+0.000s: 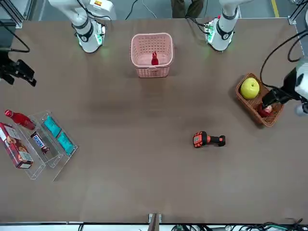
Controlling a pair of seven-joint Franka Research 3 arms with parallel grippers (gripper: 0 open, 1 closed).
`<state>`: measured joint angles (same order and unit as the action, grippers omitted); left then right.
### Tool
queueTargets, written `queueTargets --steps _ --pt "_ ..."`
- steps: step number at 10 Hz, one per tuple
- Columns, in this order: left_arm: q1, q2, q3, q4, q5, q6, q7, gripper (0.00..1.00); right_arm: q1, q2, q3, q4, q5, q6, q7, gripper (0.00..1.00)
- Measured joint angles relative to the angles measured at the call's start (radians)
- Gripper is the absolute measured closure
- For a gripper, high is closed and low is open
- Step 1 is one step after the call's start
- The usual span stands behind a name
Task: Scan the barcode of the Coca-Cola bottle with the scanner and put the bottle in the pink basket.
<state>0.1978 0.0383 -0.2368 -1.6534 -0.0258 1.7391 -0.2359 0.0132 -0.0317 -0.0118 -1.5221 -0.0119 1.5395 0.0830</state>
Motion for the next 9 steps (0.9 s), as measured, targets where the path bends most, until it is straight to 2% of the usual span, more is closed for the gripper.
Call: queueTargets --steps 1,2,9 --pt "0.002 -0.013 0.001 -0.024 -0.006 0.008 0.0 0.0 -0.067 0.001 0.069 0.006 0.0 0.0 0.0 0.0" --pt "0.004 -0.019 0.003 -0.035 -0.01 0.024 0.001 0.0 -0.102 0.002 0.108 0.011 0.0 0.0 0.0 0.0" --pt "0.011 -0.031 0.007 -0.051 -0.012 0.076 0.001 0.0 -0.115 0.007 0.121 0.02 0.0 0.0 0.0 0.0"
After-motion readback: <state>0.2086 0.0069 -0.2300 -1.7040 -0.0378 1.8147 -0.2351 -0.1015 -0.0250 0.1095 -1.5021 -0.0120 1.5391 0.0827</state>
